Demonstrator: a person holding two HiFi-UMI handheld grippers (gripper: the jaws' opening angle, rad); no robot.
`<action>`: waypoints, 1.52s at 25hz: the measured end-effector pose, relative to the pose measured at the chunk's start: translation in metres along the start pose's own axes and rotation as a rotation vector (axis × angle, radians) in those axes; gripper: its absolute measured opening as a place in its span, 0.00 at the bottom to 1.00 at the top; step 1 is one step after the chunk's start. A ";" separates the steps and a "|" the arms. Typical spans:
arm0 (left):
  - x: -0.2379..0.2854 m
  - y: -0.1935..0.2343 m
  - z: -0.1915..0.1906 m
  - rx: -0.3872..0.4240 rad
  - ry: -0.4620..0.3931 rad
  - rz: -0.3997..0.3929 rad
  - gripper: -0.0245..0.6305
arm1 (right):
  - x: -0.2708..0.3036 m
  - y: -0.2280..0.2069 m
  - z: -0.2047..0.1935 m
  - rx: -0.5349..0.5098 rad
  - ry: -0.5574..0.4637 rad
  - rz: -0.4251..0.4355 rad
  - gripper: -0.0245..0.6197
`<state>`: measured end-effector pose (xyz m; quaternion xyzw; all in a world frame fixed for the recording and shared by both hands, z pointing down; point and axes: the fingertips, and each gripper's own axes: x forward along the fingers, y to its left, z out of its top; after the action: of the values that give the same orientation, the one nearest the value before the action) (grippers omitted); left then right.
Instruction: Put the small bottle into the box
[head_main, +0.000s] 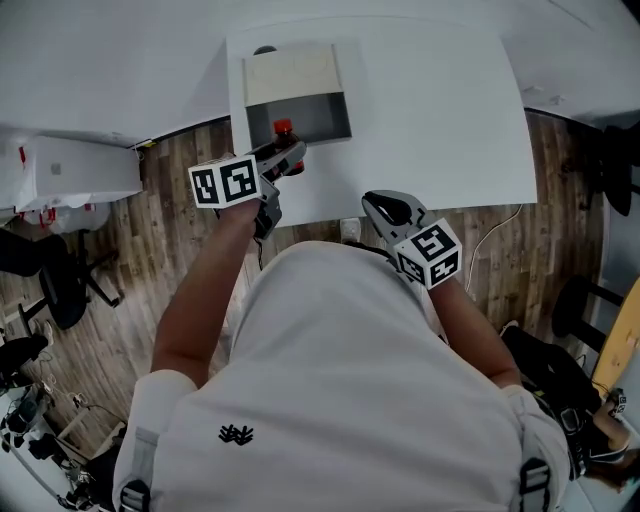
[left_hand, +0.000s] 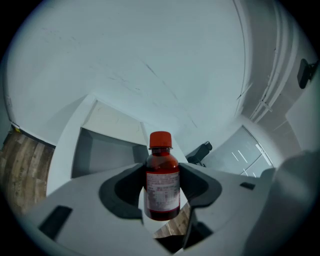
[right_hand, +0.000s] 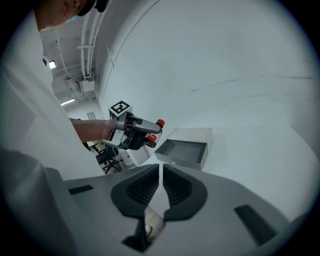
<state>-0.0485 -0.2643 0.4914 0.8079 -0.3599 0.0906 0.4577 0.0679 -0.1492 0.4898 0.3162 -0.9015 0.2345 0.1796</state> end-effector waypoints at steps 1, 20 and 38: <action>0.007 0.003 0.003 -0.009 -0.001 0.013 0.37 | 0.000 -0.006 0.001 -0.001 0.003 0.008 0.07; 0.098 0.041 -0.004 -0.075 0.084 0.237 0.37 | -0.034 -0.073 -0.008 0.058 -0.003 0.065 0.12; 0.130 0.083 -0.029 -0.065 0.280 0.501 0.38 | -0.055 -0.108 -0.021 0.128 -0.036 0.021 0.12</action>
<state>-0.0042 -0.3326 0.6255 0.6584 -0.4845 0.2998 0.4918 0.1825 -0.1858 0.5147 0.3215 -0.8911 0.2878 0.1404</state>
